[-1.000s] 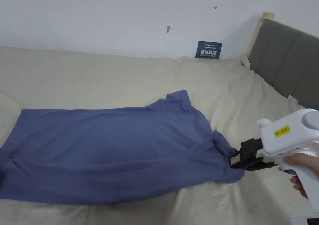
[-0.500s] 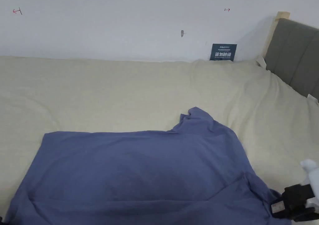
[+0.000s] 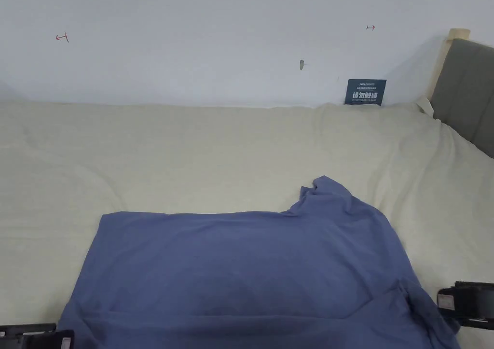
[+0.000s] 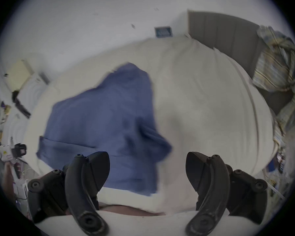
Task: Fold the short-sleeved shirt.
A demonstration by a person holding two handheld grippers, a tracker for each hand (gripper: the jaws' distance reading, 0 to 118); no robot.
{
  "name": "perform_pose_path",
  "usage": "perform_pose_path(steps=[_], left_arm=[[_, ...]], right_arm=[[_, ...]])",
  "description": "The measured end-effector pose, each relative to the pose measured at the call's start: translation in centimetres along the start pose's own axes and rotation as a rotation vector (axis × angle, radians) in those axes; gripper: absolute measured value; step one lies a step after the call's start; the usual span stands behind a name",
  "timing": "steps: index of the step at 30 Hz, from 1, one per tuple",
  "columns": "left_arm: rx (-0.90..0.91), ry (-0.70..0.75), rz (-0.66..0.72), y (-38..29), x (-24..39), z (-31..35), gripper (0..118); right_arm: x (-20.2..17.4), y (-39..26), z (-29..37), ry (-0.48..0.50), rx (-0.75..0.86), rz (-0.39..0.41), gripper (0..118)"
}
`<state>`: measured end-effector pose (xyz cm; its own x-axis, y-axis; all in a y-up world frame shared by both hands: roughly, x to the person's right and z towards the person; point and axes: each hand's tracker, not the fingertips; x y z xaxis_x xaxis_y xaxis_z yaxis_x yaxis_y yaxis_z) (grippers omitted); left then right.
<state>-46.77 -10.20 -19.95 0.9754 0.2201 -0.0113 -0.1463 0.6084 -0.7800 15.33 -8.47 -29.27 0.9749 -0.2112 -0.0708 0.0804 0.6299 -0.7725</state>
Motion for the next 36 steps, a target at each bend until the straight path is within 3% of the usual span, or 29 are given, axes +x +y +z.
perform_pose_path(steps=[1,2,3,4,5,6,7,11,16,18,21,23,25,26,28,30,32,36], left_arm=[[0.015,-0.005,0.014,0.0,0.6,0.5,118],[0.031,-0.037,0.022,-0.1,1.1,1.1,118],[0.094,-0.087,0.015,-0.5,2.9,2.2,113],[0.148,-0.107,0.010,-0.9,3.7,2.8,98],[0.198,-0.107,-0.014,-1.4,4.7,3.3,50],[0.228,-0.079,-0.042,-1.7,5.7,3.3,3],[0.275,-0.010,-0.103,-2.1,6.8,3.5,0],[0.323,-0.052,-0.072,-0.7,8.1,4.2,0],[0.321,-0.027,-0.048,9.0,5.6,2.4,0],[0.164,-0.016,-0.020,14.8,3.7,-1.3,0],[-0.209,-0.078,0.066,21.8,1.4,-9.1,0],[-0.315,-0.060,0.115,24.0,-1.0,-13.6,0],[-0.314,-0.002,0.050,25.6,-2.4,-17.0,1],[-0.317,0.029,0.027,26.3,-3.1,-18.7,19],[-0.299,0.029,0.026,26.0,-3.2,-20.7,69],[-0.315,0.048,0.014,26.4,-4.1,-22.9,87],[-0.299,0.052,0.015,26.3,-4.2,-24.0,118],[-0.279,0.065,0.063,27.1,-6.2,-27.2,118]], right_arm=[[-1.2,-0.4,0.6,0.055,0.035,0.009,94],[-3.9,-0.5,1.6,0.153,0.059,0.089,91],[-5.5,-1.0,2.2,0.185,0.108,0.100,79],[-6.8,-1.4,2.7,0.204,0.140,0.116,48],[-8.5,-1.8,2.9,0.209,0.178,0.131,0],[-9.2,-2.0,2.5,0.201,0.225,0.106,0],[-10.0,-1.7,2.0,0.255,0.211,0.123,0],[-11.3,-1.7,2.7,0.342,0.266,0.154,0],[-12.6,0.0,2.7,0.294,0.318,0.287,0],[-12.6,0.6,1.8,0.275,0.312,0.304,0],[-12.3,1.1,0.2,0.261,0.266,0.287,0],[-12.4,1.7,-0.7,0.261,0.220,0.279,0],[-12.2,1.9,-1.4,0.249,0.207,0.287,0],[-12.8,2.3,-1.8,0.235,0.202,0.295,0],[-12.8,2.5,-2.5,0.222,0.190,0.301,0],[-12.7,3.0,-3.7,0.219,0.166,0.299,0],[-12.7,3.0,-4.5,0.218,0.147,0.296,0],[-13.4,2.8,-6.5,0.225,0.091,0.280,0]])
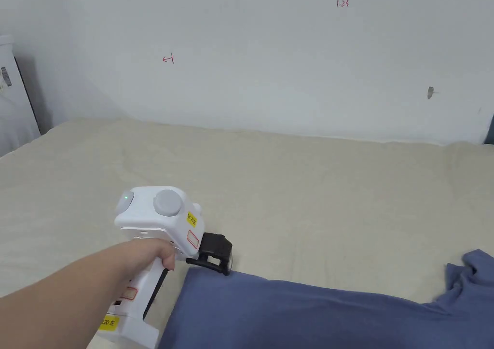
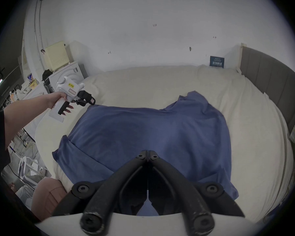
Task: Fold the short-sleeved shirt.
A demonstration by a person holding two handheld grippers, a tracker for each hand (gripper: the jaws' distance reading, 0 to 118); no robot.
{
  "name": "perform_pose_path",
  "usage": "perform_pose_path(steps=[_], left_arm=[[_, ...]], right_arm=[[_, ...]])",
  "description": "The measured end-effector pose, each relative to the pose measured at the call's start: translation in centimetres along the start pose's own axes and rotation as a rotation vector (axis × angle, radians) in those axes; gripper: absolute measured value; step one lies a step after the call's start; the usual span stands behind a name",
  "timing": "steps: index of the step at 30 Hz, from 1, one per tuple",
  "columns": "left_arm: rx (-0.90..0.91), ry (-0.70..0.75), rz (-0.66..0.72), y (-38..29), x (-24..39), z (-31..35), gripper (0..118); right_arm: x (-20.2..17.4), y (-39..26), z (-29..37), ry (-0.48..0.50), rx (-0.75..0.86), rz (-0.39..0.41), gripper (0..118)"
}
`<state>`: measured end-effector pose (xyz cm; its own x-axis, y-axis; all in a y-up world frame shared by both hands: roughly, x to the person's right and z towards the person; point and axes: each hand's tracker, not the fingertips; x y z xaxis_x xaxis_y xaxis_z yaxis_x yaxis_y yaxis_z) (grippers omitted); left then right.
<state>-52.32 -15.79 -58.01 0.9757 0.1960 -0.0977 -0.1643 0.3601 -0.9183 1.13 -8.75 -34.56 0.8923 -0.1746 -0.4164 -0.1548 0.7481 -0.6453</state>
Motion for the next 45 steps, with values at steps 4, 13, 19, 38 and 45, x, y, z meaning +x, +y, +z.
perform_pose_path(steps=[4,13,19,38,45], left_arm=[[-0.031,-0.013,0.002,-0.4,0.3,-1.6,118],[0.021,0.021,-0.182,-2.4,2.8,0.6,34],[0.048,0.033,-0.217,-3.0,3.7,0.6,4],[0.118,0.006,-0.221,-5.4,4.3,4.6,4],[0.083,0.013,-0.222,-5.9,4.0,3.3,4]], right_arm=[[-0.1,-0.4,-1.3,0.000,-0.036,-0.001,0],[-0.6,-0.4,-1.5,0.014,-0.042,0.000,0],[1.4,1.6,-0.6,0.035,0.074,-0.082,0],[19.7,15.9,-20.9,-0.339,-0.430,-0.304,106],[19.3,15.4,-23.0,-0.317,-0.445,-0.345,71]])
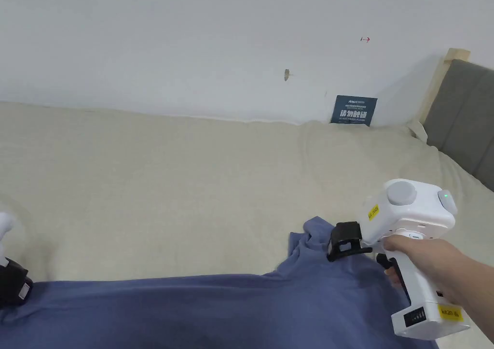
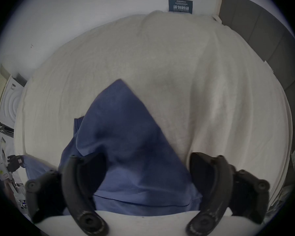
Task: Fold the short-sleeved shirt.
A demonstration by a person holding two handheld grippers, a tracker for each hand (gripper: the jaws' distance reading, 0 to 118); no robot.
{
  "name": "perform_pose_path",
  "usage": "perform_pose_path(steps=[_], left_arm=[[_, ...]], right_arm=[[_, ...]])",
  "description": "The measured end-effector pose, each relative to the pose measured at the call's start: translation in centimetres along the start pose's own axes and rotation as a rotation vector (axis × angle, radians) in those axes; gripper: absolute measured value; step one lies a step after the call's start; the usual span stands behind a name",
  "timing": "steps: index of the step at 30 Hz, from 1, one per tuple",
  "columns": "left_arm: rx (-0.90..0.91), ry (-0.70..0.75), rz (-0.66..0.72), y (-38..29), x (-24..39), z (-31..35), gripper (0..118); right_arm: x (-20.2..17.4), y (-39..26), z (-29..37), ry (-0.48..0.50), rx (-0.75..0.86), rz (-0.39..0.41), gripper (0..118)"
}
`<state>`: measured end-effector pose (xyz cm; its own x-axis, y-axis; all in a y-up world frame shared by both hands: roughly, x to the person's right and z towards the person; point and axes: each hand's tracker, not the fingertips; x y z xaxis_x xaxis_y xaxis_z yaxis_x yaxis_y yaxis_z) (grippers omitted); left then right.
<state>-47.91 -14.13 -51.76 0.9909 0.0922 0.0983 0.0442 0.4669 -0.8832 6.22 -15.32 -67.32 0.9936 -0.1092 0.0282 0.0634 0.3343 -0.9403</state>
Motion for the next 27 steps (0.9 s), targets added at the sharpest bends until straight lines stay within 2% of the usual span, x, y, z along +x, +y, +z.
perform_pose_path(steps=[1,2,3,4,5,8,12,15,21,27], left_arm=[[-0.006,-0.001,-0.001,-0.1,0.0,-0.1,4],[-0.011,0.001,-0.002,-0.1,-0.3,-0.5,4],[-0.016,0.002,-0.002,-0.1,-0.5,-0.7,4],[-0.019,0.004,-0.002,-0.1,-0.5,-0.7,4],[-0.019,0.004,0.000,-0.1,-0.6,-0.7,4],[-0.008,0.003,0.009,-0.4,-0.1,0.4,4],[0.016,-0.011,0.031,-1.2,-0.3,1.8,4],[0.032,-0.022,0.027,-2.2,0.1,3.9,4],[0.110,-0.075,0.044,-6.9,1.5,10.8,4],[0.154,-0.108,0.031,-12.7,2.3,16.0,4]], right_arm=[[-0.2,-0.1,-0.1,-0.005,-0.009,0.006,29],[-0.5,-0.3,0.3,-0.053,0.002,0.051,0],[-0.8,-0.5,0.6,-0.123,0.014,0.101,0],[-1.0,-0.5,1.1,-0.123,0.032,0.117,0],[-0.9,0.0,1.3,-0.066,0.030,0.115,0],[-0.6,0.3,3.8,-0.064,0.108,0.152,0],[1.8,0.6,6.2,0.058,0.144,0.081,0],[2.9,-3.1,10.2,0.083,0.177,0.073,0],[6.9,-10.9,16.2,0.214,0.267,0.008,0],[10.4,-20.3,19.8,0.261,0.274,0.000,0]])
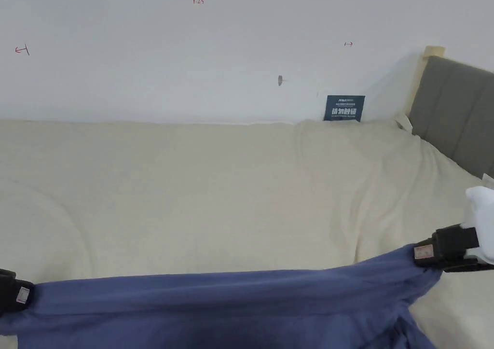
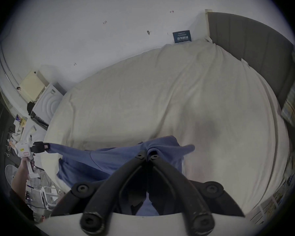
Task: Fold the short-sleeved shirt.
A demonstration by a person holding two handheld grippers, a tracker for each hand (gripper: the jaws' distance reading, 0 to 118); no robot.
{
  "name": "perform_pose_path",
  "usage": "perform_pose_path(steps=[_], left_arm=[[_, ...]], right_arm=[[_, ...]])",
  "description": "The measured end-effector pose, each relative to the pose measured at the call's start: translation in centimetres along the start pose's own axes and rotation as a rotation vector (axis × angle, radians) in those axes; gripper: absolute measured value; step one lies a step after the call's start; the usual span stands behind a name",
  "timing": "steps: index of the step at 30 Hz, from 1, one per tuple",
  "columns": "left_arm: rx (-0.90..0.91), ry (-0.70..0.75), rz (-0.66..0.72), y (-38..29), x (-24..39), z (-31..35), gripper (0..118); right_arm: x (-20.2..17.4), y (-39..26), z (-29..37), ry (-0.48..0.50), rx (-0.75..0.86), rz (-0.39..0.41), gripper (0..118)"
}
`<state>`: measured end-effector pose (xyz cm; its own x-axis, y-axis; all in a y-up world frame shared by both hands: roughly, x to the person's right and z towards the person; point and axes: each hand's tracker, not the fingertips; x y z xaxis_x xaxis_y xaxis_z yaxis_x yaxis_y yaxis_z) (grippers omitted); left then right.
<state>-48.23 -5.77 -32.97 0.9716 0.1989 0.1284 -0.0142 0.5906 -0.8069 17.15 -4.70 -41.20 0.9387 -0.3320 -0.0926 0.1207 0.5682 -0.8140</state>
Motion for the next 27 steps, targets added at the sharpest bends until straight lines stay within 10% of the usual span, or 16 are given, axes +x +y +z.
perform_pose_path(steps=[17,19,21,22,27], left_arm=[[-0.096,0.004,0.054,-13.8,0.3,-2.0,6],[-0.076,0.031,0.050,-14.0,0.0,-1.9,28],[-0.050,0.032,0.052,-13.8,-0.1,-1.2,93],[-0.025,0.012,0.063,-13.7,-0.2,-0.6,115],[0.189,-0.011,0.110,-13.2,2.2,4.2,116]], right_arm=[[2.8,-14.2,-3.3,-0.081,-0.132,-0.056,7],[3.2,-13.8,-2.8,-0.106,-0.108,-0.042,41],[2.9,-13.6,-1.7,-0.143,-0.066,-0.029,94],[2.8,-13.4,-0.8,-0.148,-0.026,-0.026,97],[-1.2,-12.8,4.8,-0.071,0.220,0.004,97]])
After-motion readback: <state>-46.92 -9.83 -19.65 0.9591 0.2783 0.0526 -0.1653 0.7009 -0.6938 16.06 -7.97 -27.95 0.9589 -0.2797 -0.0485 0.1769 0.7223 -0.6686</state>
